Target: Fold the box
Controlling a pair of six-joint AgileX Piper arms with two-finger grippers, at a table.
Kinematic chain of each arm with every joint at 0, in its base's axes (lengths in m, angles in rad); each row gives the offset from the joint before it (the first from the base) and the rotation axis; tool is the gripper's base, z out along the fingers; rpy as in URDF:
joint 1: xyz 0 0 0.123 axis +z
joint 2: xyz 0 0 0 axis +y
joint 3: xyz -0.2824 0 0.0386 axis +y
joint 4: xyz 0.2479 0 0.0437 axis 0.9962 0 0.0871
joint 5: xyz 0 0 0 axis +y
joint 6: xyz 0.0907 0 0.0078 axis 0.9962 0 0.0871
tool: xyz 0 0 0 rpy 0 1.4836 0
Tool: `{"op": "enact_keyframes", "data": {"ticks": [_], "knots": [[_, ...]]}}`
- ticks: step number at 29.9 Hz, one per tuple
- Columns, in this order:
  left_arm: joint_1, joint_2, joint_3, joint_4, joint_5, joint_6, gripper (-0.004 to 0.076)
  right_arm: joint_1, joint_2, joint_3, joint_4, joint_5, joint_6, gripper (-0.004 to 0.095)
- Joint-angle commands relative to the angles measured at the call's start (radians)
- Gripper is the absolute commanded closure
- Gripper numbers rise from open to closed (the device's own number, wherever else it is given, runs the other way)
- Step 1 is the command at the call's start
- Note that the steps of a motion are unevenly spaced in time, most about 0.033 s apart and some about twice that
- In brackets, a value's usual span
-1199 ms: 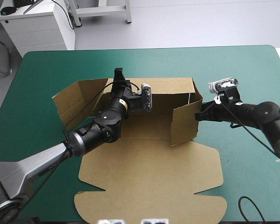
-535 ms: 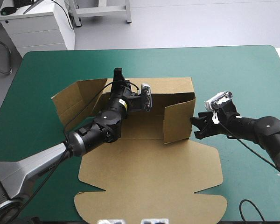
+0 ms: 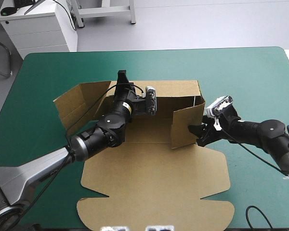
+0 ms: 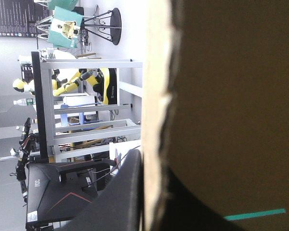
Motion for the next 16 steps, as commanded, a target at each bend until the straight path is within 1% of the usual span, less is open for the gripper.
{"op": "enact_keyframes", "data": {"ticks": [1, 6, 9, 13, 16], "knots": [[-0.003, -0.050, -0.031, 0.038, 0.004, -0.017, 0.0731, 0.061, -0.006, -0.023, 0.050, -0.077, -0.015, 0.0312], [-0.008, -0.050, -0.031, 0.033, 0.014, -0.017, 0.0731, 0.159, -0.003, -0.023, 0.050, -0.317, 0.008, 0.0313], [-0.017, -0.050, -0.031, 0.030, 0.024, -0.017, 0.0731, 0.182, -0.003, -0.023, 0.052, -0.391, 0.025, 0.0313], [-0.028, -0.050, -0.031, 0.030, 0.026, -0.017, 0.0731, 0.192, -0.003, -0.023, 0.050, -0.406, 0.050, 0.0331], [-0.032, -0.050, -0.031, 0.032, 0.020, -0.017, 0.0731, 0.192, -0.003, -0.023, 0.036, -0.389, 0.050, 0.0400]]}}
